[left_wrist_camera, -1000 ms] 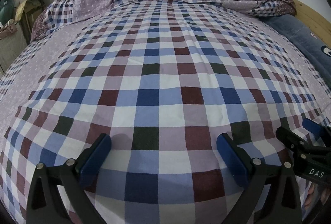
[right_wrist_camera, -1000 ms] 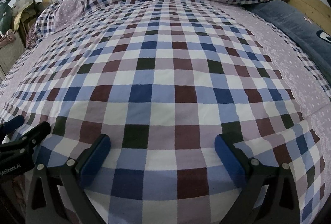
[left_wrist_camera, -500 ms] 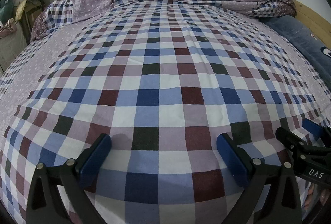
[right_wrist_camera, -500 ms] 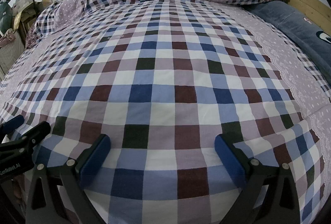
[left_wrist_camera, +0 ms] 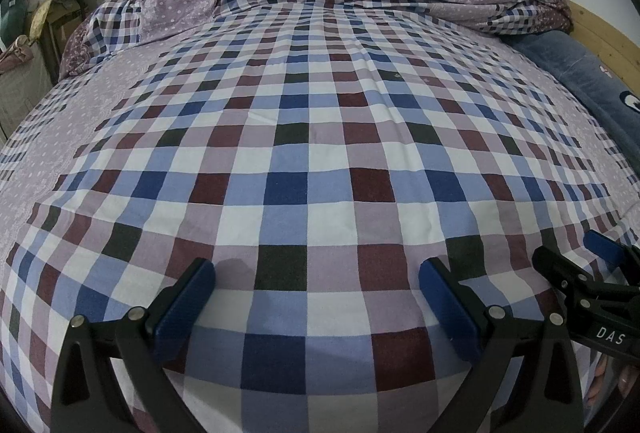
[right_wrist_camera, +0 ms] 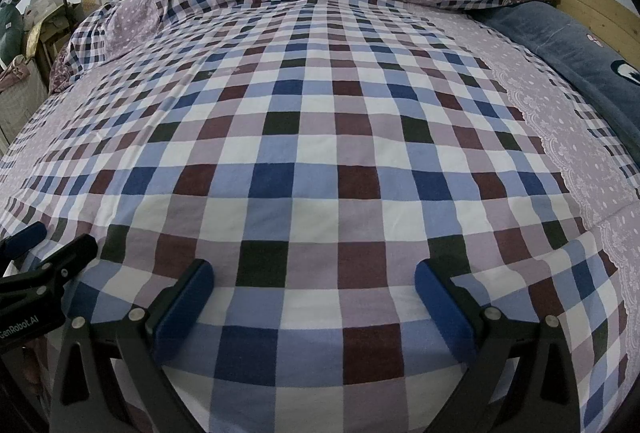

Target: Fold clothes

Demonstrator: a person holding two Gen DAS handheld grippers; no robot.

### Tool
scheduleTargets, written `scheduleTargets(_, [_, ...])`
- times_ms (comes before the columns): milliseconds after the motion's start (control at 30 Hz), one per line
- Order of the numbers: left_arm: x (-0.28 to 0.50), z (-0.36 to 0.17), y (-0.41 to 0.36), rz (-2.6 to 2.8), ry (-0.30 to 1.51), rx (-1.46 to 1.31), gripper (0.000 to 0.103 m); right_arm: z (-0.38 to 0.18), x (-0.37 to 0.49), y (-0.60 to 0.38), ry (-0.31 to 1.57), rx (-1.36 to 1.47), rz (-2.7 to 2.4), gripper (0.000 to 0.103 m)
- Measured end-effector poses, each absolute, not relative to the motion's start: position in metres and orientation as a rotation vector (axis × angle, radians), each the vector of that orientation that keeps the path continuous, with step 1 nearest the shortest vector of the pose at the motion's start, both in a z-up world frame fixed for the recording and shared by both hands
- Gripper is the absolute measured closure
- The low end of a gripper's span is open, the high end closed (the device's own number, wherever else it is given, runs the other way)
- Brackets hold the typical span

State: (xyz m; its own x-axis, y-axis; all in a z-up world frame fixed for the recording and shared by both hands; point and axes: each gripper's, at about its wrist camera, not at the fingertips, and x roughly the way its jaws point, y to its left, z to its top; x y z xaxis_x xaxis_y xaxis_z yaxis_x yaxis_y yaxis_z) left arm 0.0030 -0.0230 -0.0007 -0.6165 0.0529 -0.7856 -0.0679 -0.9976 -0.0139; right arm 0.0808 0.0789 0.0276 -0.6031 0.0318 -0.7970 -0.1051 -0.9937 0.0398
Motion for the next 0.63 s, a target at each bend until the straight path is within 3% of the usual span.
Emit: scheduleTargets(633, [0.0047, -0.0015, -0.0213, 2.772, 0.019, -1.343, 0.000, 0.0277, 0.0802, 0.0802, 0.125, -1.364, 2.745, 0.000])
